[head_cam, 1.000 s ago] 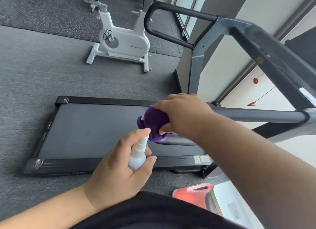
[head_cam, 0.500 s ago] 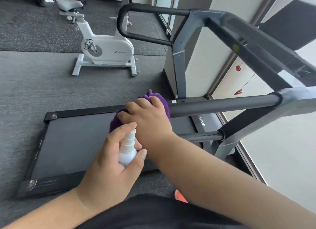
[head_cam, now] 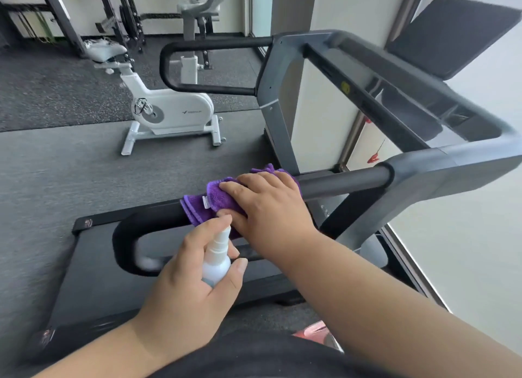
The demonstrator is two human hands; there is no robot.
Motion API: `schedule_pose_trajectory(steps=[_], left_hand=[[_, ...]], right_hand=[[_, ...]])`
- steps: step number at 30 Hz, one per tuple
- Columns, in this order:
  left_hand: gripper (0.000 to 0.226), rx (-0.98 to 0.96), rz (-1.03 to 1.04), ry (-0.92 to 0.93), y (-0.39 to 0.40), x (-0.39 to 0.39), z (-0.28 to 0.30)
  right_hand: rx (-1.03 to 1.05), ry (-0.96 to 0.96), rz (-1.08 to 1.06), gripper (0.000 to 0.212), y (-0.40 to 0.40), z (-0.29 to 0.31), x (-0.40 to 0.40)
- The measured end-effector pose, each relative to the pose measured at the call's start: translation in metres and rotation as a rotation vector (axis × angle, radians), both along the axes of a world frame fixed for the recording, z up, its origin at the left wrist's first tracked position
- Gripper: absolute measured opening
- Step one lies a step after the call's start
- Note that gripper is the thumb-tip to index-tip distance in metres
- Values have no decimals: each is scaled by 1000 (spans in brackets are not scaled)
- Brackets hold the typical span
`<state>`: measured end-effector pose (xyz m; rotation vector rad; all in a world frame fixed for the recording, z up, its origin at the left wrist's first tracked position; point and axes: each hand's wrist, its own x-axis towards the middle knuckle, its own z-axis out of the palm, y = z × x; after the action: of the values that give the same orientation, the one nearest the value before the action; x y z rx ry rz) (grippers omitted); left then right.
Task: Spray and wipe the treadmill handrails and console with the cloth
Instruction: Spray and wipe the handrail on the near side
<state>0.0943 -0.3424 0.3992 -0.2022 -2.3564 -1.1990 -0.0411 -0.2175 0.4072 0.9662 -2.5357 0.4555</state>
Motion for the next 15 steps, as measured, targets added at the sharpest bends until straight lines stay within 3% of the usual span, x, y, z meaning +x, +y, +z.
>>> schedule_pose_trajectory(steps=[9, 15], left_hand=[[63, -75, 25, 2, 75, -28, -12], [58, -89, 175, -31, 94, -32, -15]], right_hand=[[-60, 54, -189, 37, 140, 4, -72], [27, 13, -156, 47, 113, 5, -57]])
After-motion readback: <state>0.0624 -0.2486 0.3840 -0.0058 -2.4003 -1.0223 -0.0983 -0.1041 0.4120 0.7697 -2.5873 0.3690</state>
